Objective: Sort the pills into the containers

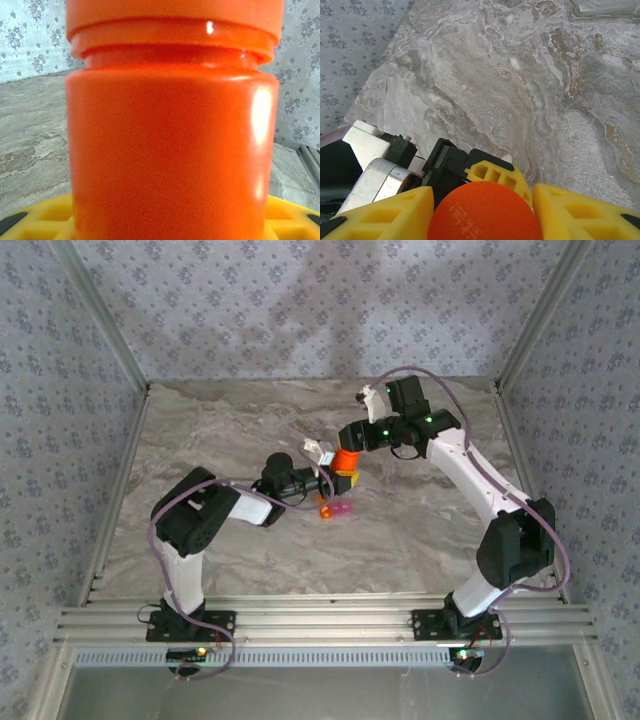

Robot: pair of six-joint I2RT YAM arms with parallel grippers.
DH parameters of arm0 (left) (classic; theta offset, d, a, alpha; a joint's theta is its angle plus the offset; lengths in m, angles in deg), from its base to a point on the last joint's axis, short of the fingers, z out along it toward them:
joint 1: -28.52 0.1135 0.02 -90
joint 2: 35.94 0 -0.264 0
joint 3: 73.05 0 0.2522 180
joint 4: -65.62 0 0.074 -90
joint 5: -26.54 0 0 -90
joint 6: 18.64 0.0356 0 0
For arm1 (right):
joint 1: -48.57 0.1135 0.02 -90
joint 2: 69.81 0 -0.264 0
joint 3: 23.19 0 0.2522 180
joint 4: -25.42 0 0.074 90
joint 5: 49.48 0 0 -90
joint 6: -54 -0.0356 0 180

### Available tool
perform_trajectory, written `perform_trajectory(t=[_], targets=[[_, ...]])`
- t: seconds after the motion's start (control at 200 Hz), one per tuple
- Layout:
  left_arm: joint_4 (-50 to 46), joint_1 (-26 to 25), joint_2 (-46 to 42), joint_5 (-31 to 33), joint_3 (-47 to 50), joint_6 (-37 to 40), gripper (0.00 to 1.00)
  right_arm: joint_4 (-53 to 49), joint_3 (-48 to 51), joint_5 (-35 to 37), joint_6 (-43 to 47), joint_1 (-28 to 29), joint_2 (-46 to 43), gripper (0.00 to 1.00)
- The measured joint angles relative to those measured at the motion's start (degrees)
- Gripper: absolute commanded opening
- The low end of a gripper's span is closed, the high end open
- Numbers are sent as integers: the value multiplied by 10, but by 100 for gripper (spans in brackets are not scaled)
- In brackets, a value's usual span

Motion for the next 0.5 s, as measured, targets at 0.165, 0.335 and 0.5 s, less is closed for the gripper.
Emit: perform_trajectory(t=[0.165,0.335,0.5], targets=[[-23,0,0,-2,0,0,0,42,41,17,-37,2,-14,50],[-40,-2,0,-5,0,5,0,120,116,86,-123,22,-57,52],[-51,-2,0,-8,0,5,0,173,158,142,-183,40,-76,52]])
